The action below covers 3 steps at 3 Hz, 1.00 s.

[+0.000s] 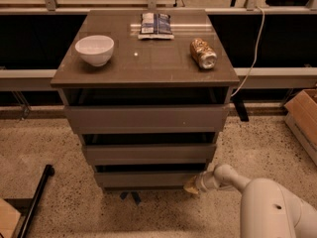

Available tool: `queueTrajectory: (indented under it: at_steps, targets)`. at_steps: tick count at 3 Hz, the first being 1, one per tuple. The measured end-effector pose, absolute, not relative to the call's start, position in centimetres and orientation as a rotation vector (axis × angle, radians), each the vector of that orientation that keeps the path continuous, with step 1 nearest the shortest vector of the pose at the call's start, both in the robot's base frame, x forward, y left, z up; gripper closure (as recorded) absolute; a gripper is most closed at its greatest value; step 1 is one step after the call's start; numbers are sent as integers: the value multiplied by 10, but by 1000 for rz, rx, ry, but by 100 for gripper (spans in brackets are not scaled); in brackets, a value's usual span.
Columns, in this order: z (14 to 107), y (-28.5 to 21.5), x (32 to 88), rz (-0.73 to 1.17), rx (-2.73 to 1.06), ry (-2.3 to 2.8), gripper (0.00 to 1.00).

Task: Close bottom drawer

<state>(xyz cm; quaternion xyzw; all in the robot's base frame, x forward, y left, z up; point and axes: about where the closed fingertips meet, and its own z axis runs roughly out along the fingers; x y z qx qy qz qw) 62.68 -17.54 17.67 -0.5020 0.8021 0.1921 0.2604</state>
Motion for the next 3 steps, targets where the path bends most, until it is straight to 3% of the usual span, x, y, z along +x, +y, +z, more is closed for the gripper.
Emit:
queueTrajectory:
  at_steps: [2,3]
  targets:
    - [172,-170,623,533,-1365,2172,0]
    - [172,-170,623,533,-1365,2172,0]
